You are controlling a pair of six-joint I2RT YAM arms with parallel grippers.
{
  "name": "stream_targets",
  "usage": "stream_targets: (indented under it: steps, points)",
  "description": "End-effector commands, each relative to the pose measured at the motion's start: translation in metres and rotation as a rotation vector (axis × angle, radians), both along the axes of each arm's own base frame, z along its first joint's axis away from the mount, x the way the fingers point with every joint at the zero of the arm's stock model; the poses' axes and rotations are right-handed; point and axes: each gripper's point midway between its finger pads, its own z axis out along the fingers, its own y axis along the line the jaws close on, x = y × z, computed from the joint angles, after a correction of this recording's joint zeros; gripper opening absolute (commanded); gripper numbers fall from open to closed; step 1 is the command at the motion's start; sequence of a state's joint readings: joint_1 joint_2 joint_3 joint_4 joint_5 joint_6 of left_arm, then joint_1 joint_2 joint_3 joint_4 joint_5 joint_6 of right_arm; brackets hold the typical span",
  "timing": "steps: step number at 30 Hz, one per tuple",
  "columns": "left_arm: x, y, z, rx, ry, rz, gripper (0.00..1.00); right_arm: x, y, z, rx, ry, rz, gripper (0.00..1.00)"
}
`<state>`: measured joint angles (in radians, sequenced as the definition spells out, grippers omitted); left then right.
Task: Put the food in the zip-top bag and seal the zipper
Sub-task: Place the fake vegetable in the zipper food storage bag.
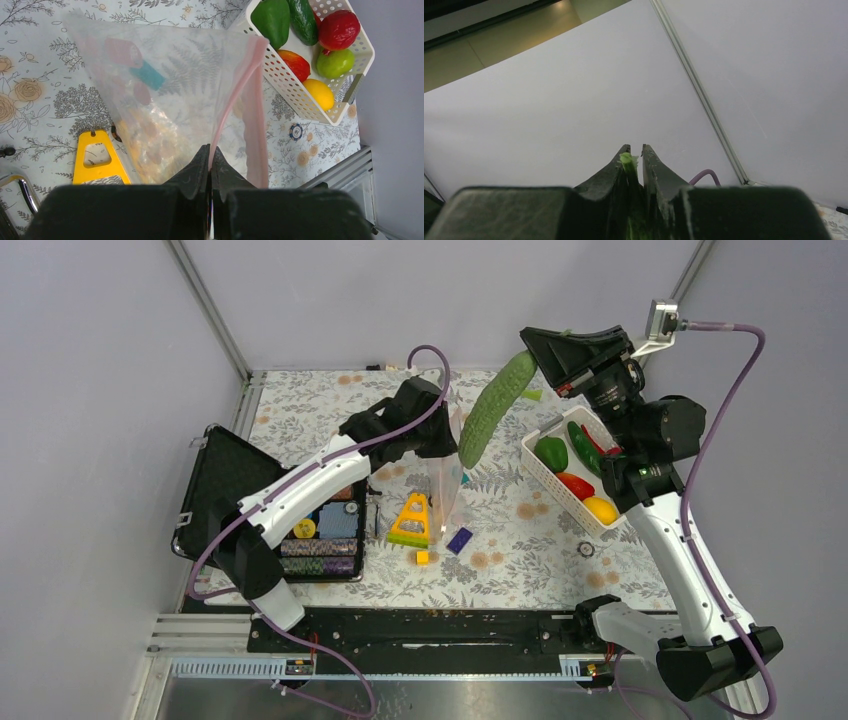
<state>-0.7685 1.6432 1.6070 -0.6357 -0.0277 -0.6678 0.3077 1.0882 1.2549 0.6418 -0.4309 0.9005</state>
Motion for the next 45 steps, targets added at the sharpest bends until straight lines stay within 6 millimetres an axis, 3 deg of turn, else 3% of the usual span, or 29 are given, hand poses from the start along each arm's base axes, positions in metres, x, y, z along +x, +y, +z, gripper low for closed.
stream_targets:
  steps: [1,17,34,39,45]
  points:
    - [0.001,0.001,0.023,-0.074,-0.033,0.009,0.0,-0.032,-0.006,0.038,0.065,-0.118,0.034,0.0]
    - [0.003,0.003,0.022,-0.086,-0.021,0.028,0.0,-0.036,-0.006,0.036,0.117,-0.118,0.081,0.0]
    - [-0.016,0.005,0.03,-0.258,0.025,-0.005,0.0,-0.016,-0.006,0.006,0.181,-0.078,0.084,0.0]
    - [-0.017,0.009,0.037,-0.269,0.007,0.001,0.0,-0.009,0.002,-0.01,0.106,-0.066,0.074,0.0]
    - [-0.013,0.01,0.057,-0.288,-0.035,0.004,0.0,-0.002,0.026,-0.046,-0.148,-0.092,-0.005,0.0]
